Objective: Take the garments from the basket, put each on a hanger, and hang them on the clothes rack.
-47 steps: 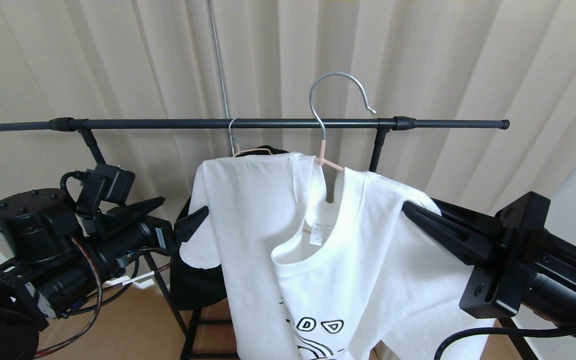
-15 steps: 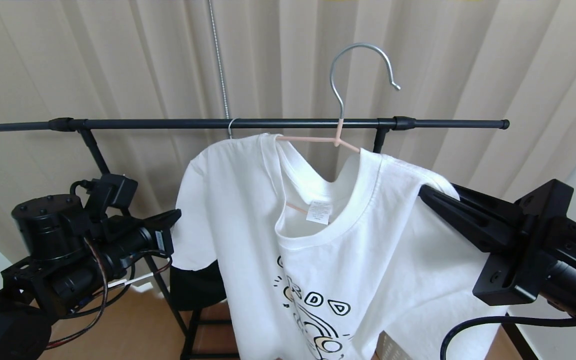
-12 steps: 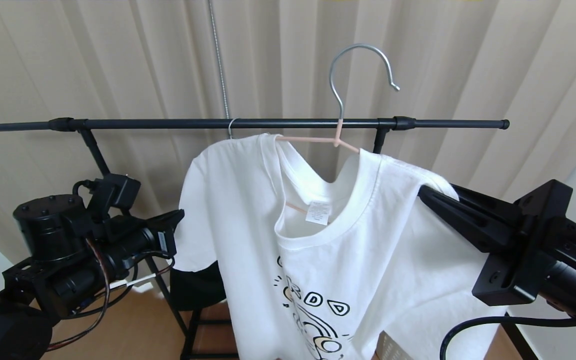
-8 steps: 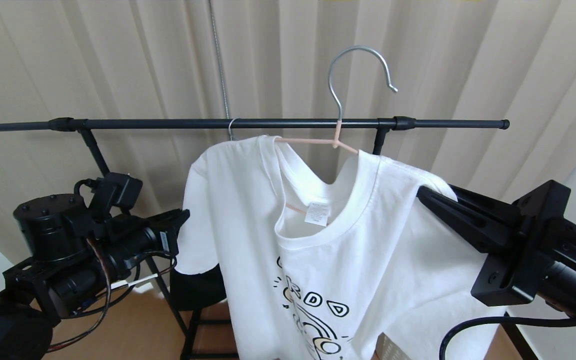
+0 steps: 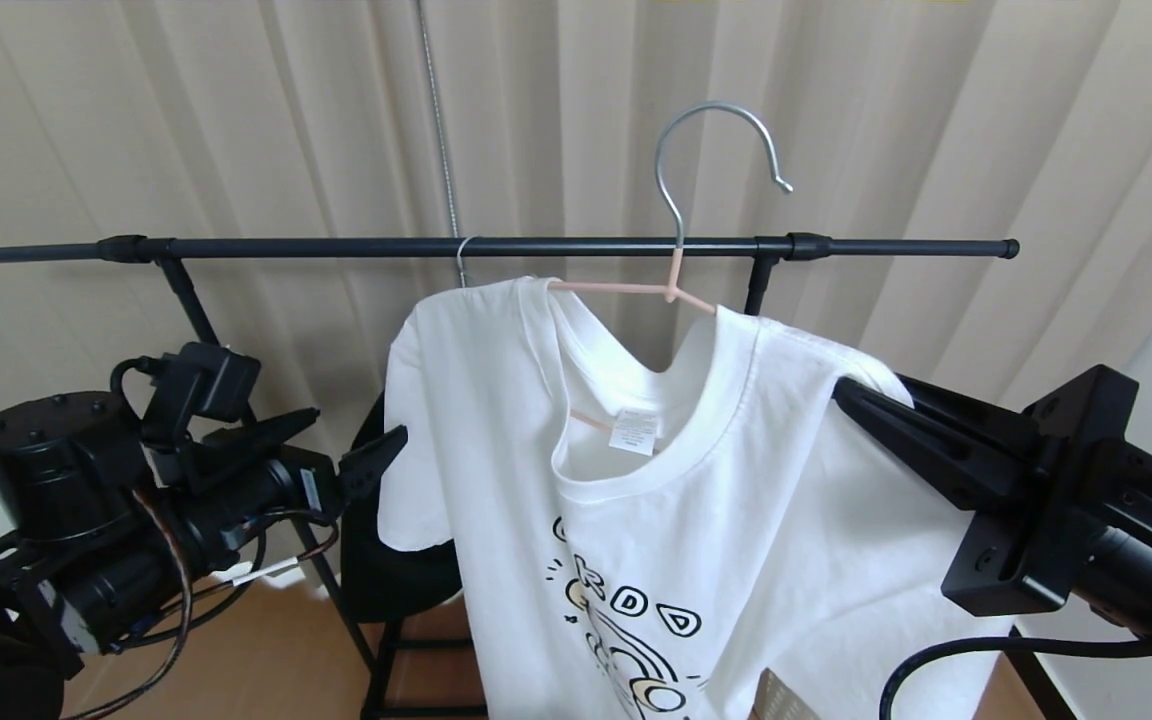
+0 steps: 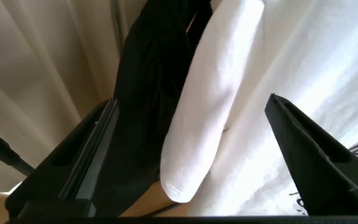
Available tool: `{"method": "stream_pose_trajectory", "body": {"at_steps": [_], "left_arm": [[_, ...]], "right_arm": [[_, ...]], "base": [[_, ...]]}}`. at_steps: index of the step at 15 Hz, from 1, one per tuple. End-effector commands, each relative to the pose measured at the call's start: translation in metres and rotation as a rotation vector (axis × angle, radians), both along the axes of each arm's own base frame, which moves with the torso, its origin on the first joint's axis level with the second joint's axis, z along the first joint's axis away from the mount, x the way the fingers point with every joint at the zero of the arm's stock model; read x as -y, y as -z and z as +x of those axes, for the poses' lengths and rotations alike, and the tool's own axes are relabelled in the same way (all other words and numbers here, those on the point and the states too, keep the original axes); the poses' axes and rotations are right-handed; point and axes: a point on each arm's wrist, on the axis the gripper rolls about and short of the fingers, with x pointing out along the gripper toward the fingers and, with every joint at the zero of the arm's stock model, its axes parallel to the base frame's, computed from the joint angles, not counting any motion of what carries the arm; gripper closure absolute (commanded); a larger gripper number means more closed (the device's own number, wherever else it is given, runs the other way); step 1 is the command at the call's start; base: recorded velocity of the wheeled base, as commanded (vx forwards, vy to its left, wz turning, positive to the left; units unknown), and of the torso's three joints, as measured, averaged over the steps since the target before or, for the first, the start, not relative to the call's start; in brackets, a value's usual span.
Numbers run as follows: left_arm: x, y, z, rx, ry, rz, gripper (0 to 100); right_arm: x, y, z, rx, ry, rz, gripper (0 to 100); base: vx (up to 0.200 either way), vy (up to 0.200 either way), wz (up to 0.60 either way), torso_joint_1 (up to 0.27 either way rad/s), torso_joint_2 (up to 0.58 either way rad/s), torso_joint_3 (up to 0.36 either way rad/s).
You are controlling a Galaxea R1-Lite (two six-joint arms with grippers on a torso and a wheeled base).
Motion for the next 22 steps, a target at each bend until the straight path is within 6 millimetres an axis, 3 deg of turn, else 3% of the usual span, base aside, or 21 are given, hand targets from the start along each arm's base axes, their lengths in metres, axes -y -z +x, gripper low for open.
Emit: {"method": "stream_pose_trajectory", "body": {"at_steps": [1, 5, 10, 15, 19, 22], "left_arm": [[-0.003, -0.018, -0.018, 0.07, 0.017, -0.019, 0], [-0.002, -0.043, -0.039, 0.12, 0.083, -0.035, 0], [0.0, -0.095, -0.071, 0.082, 0.292, -0.032, 0], [0.015, -0.118, -0.07, 0.075, 0.384, 0.065, 0], [0.039, -0.122, -0.059, 0.054, 0.516, 0.132, 0], [0.056, -0.113, -0.046, 0.054, 0.587, 0.198, 0]], "right_arm": [[0.0, 0.0, 0.0, 0.0, -0.004, -0.002, 100], [0.002, 0.001, 0.003, -0.005, -0.008, -0.004, 100], [0.012, 0.005, -0.006, -0.027, -0.004, 0.007, 100], [0.02, 0.009, -0.017, -0.028, -0.003, 0.006, 100], [0.028, 0.014, -0.028, -0.036, -0.003, 0.001, 100], [0.035, 0.016, -0.037, -0.028, -0.003, 0.006, 100]], "base": [[0.0, 0.0, 0.0, 0.0, 0.0, 0.0], [0.0, 0.0, 0.0, 0.0, 0.0, 0.0], [0.0, 0.0, 0.0, 0.0, 0.0, 0.0], [0.0, 0.0, 0.0, 0.0, 0.0, 0.0], [0.0, 0.0, 0.0, 0.0, 0.0, 0.0], [0.0, 0.0, 0.0, 0.0, 0.0, 0.0]]}}
